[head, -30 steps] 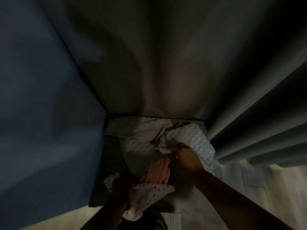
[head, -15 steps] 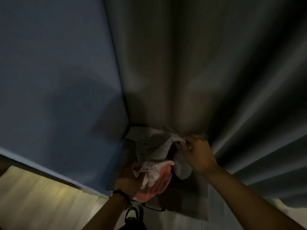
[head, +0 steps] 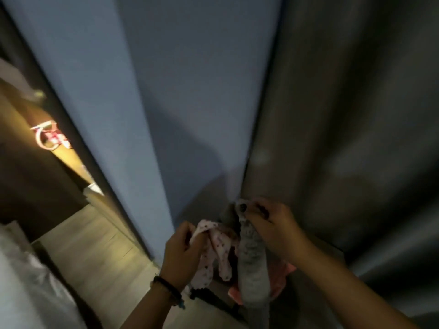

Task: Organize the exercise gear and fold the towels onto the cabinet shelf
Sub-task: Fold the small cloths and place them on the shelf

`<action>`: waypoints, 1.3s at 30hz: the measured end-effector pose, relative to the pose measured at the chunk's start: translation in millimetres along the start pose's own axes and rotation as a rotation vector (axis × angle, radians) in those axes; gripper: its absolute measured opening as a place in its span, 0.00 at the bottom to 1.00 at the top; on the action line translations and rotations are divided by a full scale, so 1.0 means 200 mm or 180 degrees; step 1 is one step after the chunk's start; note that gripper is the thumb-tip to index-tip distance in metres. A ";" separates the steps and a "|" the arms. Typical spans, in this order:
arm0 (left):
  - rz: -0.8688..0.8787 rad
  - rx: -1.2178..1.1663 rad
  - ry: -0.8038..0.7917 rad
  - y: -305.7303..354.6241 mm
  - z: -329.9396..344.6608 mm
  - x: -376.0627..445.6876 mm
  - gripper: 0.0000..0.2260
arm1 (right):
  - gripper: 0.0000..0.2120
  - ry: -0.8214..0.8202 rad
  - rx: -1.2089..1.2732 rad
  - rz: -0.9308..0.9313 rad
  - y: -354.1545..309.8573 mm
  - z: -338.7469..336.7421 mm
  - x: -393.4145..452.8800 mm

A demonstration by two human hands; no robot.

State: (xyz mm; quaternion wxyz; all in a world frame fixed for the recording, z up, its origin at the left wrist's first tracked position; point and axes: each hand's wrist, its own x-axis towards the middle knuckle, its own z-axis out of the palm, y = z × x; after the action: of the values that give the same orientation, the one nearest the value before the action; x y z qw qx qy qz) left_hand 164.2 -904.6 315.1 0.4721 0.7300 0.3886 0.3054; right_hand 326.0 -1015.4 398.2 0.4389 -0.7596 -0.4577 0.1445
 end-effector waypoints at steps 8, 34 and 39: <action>-0.0399 -0.0371 0.0492 -0.08 -0.50 0.03 0.07 | 0.12 -0.0543 0.0729 -0.0215 -0.34 0.50 0.18; -0.1066 -0.0015 0.1100 -0.43 -0.23 -0.36 0.04 | 0.05 -0.1960 0.0187 0.0025 0.26 0.82 0.03; -0.1030 0.0089 0.1414 -0.49 -0.16 -0.51 0.03 | 0.09 -0.2096 0.0204 0.0352 0.43 0.86 -0.13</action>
State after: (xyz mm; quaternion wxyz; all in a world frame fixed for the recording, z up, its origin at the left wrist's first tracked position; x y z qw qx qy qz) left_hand 59.0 -953.8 227.3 0.4079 0.5800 0.5983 0.3732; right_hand 253.7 -962.1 224.9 0.2826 -0.6817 -0.5282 0.4201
